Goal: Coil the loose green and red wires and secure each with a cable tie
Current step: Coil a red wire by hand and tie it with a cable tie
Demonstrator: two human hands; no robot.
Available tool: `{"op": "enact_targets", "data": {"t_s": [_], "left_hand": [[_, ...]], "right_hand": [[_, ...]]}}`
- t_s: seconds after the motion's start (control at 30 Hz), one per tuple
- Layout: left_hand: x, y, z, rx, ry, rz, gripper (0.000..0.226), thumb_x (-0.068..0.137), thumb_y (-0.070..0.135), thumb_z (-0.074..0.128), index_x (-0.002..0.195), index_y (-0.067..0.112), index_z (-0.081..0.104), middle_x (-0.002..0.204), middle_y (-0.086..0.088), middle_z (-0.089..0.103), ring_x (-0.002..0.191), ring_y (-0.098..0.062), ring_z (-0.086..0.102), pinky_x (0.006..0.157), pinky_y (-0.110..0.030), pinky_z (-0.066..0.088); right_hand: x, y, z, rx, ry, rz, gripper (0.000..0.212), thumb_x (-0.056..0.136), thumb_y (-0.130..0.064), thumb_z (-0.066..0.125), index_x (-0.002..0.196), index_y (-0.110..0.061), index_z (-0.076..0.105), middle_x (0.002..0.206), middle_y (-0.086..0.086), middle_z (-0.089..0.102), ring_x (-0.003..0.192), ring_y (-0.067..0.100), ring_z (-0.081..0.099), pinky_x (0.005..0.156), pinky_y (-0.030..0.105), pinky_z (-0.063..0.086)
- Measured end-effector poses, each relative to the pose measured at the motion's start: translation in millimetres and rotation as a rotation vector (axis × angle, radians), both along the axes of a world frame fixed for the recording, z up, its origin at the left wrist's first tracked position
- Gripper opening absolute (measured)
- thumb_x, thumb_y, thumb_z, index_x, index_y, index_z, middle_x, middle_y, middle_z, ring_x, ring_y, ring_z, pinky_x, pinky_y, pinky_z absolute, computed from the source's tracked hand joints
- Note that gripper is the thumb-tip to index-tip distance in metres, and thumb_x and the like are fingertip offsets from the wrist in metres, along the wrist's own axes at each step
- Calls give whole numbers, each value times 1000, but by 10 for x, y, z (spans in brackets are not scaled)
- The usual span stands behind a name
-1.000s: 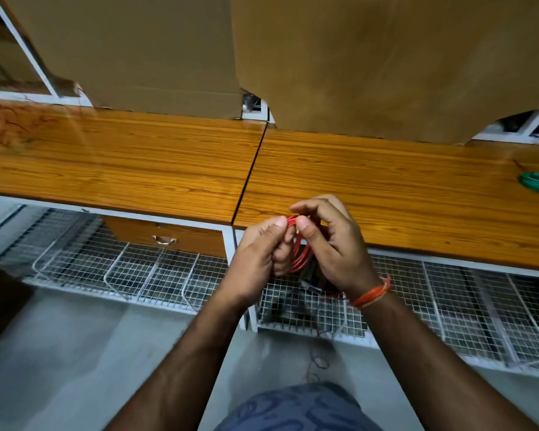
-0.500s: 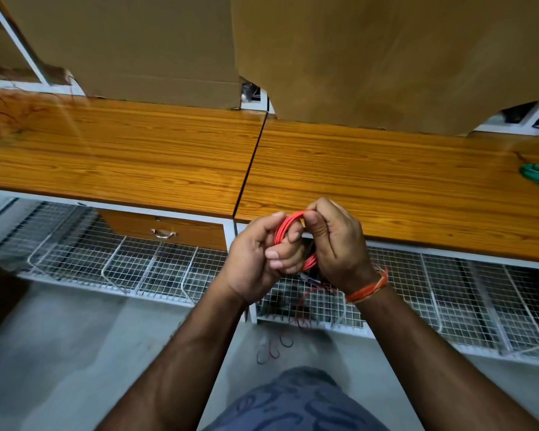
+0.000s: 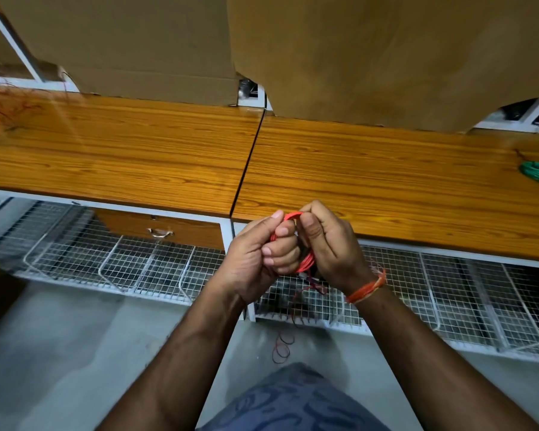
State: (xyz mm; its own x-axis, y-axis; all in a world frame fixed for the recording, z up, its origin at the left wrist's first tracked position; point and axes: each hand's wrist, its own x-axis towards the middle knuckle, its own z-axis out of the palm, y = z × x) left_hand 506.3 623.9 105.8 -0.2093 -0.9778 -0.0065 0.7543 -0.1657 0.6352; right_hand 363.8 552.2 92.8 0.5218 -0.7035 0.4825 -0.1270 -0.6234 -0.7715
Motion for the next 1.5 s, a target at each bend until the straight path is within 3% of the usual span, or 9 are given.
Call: {"op": "enact_targets", "data": {"t_s": [0.2, 0.37, 0.57, 0.67, 0.77, 0.97, 1.1, 1.37, 1.5], "left_hand": [[126, -63, -16, 75, 187, 164, 39, 105, 32, 39, 72, 19, 55, 44, 12, 35, 40, -4, 17, 44, -18, 18], [344, -68, -40, 119, 289, 410, 42, 106, 29, 39, 69, 20, 55, 44, 10, 35, 37, -1, 28, 42, -16, 18], [556, -82, -128, 151, 351, 708, 40, 110, 26, 37, 73, 20, 52, 47, 10, 36, 39, -3, 30, 40, -17, 24], [586, -104, -121, 177, 225, 822, 37, 111, 28, 37, 77, 20, 51, 50, 11, 37, 42, -4, 31, 43, -18, 26], [485, -103, -135, 198, -152, 869, 34, 112, 28, 35, 83, 19, 50, 56, 9, 43, 48, -6, 37, 50, -21, 30], [62, -37, -169, 59, -739, 701, 34, 113, 22, 29, 95, 2, 50, 59, 0, 62, 52, -13, 57, 55, -24, 49], [-41, -8, -248, -13, -798, 561, 44, 113, 22, 30, 90, -9, 51, 58, -7, 53, 51, -17, 47, 50, -25, 42], [-72, 65, -151, -31, -703, 476, 42, 110, 38, 33, 80, 14, 51, 55, 9, 35, 49, -8, 28, 48, -21, 24], [-103, 109, -122, -102, -665, 400, 38, 112, 26, 34, 77, 15, 46, 57, 5, 34, 51, -10, 27, 48, -20, 25]], "right_hand": [[-185, 52, -355, 349, 57, 100, 26, 108, -38, 45, 101, -16, 59, 65, 3, 56, 56, 19, 54, 53, 40, 47], [-462, 44, -656, 358, 152, 35, 5, 99, -22, 65, 94, -24, 64, 78, -7, 62, 72, 10, 60, 64, 28, 50], [-650, 15, -772, 426, 79, -147, 24, 94, -1, 68, 98, -25, 69, 96, -11, 70, 90, 6, 67, 77, 26, 54], [-654, 37, -681, 324, 113, -128, 28, 94, -3, 69, 99, -30, 73, 99, -13, 71, 98, 8, 68, 83, 34, 58], [-548, 88, -441, 182, 107, -28, 19, 93, -5, 70, 102, -20, 77, 100, -8, 70, 98, 14, 67, 83, 36, 59], [-219, 126, 63, -33, 53, 64, 15, 93, -8, 73, 104, -16, 78, 96, -4, 67, 92, 15, 64, 76, 30, 54], [-96, 65, 195, -43, -2, 61, 18, 92, -4, 74, 104, -16, 78, 94, 1, 69, 94, 19, 66, 81, 35, 54], [-11, 5, 183, 31, -93, -29, 15, 93, -5, 72, 102, -17, 77, 97, -5, 68, 98, 16, 65, 82, 33, 53], [4, 22, 120, 54, -75, -78, 14, 96, -9, 69, 107, -16, 74, 102, -1, 66, 97, 20, 63, 83, 34, 52]]}}
